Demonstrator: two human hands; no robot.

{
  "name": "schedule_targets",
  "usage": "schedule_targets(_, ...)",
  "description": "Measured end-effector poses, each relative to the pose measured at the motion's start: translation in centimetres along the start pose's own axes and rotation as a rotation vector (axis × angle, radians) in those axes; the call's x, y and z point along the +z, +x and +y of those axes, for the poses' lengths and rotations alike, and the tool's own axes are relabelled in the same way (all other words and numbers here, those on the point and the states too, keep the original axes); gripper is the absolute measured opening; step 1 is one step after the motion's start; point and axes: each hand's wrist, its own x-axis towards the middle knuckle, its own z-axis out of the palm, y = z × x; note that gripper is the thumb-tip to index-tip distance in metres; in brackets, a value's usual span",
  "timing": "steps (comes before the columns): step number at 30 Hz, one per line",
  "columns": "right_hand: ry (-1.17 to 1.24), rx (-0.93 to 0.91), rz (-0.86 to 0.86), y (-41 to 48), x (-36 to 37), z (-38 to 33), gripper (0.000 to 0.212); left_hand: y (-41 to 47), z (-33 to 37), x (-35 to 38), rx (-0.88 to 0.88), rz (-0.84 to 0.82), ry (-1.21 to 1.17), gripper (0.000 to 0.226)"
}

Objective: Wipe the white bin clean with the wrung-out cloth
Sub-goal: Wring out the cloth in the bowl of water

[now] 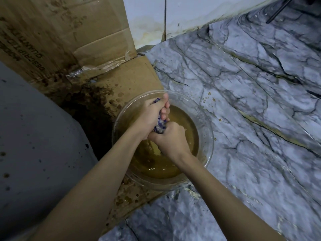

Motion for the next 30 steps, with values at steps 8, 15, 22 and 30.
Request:
schedule_targets(8, 0.647, 0.388, -0.512, 0.0, -1.5, 1.3, 0.019, 0.2, -0.8, -1.2, -0.254, -0.118, -0.222, 0.036)
schedule_targets(15, 1.351, 0.472, -0.904, -0.9, -0.9, 2.9, 0.054, -0.2, -0.4, -0.7, -0.348, -0.315, -0.479, 0.028)
schedule_targets(22, 0.897, 0.461, -0.488, -0.9, -0.8, 1.0, 0.028, 0.1, -0.2, 0.3, -0.258, -0.133, -0.287, 0.038)
schedule_targets(30, 0.049, 0.032, -0.165, -0.5, -1.1, 2.2, 0.035, 0.0, -1.3, 1.0, -0.198, 0.072, -0.150, 0.039)
